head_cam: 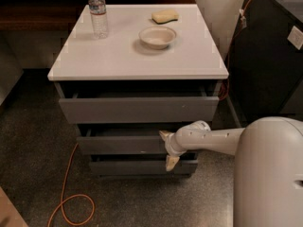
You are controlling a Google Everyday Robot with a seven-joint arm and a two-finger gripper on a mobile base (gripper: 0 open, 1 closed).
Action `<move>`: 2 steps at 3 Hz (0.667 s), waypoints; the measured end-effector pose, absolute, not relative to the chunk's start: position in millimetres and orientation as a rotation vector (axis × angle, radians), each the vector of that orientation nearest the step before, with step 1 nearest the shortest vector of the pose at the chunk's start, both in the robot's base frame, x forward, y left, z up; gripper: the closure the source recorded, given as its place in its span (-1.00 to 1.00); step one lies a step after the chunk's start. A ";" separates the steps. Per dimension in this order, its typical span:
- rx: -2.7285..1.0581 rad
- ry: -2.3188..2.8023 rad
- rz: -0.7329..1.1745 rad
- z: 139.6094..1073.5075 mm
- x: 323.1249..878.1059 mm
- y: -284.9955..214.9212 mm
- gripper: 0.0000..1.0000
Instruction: Open middle drawer
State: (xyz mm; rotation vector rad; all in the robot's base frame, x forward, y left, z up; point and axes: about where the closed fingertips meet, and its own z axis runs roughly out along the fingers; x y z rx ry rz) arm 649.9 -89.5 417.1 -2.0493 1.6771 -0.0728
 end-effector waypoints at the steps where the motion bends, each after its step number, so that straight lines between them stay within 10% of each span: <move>1: -2.039 1.696 -0.053 407.8 657.0 -79.2 -0.68; 2: -2.036 1.704 -0.035 407.0 658.7 -72.9 -0.24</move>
Offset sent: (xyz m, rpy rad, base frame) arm 0.0115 0.0218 -0.0020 0.0268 0.0388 -0.0181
